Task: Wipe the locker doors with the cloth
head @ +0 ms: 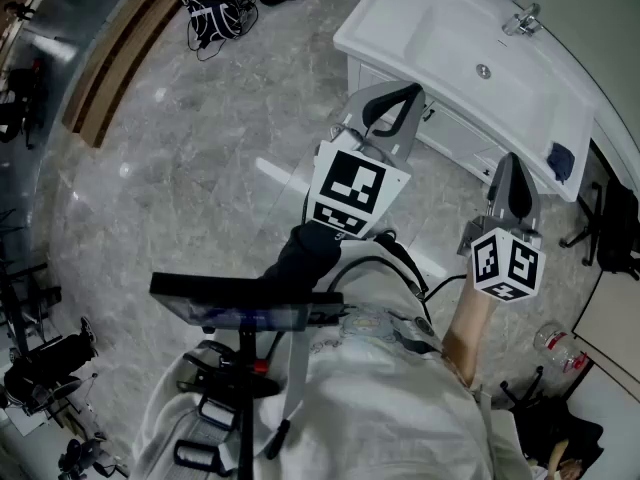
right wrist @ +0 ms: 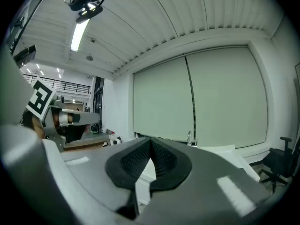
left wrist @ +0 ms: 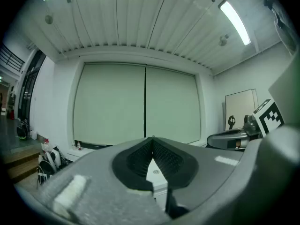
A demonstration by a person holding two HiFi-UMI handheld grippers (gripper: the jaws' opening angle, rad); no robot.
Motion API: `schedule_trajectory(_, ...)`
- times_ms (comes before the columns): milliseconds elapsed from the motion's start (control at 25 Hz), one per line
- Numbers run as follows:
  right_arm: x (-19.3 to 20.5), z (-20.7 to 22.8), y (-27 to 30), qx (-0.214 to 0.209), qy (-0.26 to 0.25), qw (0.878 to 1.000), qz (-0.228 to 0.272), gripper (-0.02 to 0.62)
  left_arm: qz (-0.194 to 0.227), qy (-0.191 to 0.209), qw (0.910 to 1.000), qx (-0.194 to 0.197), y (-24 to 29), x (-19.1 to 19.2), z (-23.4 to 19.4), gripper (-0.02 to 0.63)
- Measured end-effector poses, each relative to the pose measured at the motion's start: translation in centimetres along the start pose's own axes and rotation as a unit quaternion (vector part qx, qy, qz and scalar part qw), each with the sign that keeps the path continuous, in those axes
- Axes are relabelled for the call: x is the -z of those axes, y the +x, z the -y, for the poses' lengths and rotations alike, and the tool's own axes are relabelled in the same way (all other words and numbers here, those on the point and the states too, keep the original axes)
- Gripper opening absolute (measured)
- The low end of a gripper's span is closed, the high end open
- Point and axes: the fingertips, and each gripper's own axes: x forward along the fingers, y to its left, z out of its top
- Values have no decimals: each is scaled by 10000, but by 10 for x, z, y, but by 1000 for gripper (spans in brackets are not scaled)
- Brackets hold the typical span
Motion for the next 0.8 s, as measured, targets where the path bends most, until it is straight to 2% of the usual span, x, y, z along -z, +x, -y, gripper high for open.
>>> schedule_trajectory(240,6,8,-2,27,25,10000,-53,3,-47,12,10000,56,6,2,7,2)
schedule_trajectory(560,41,22,3,329,313,9987,-246,5,-214,-82,9986,472,24,23,11,2)
schedule_trajectory(680,64,57,7,354,464,9974,-419,6,-402,-44,9986,351,30,30,20,2)
schedule_trajectory(800,104,126,9,561,647,9940,-686,6,-611,21,9977,288,39,43,37,2)
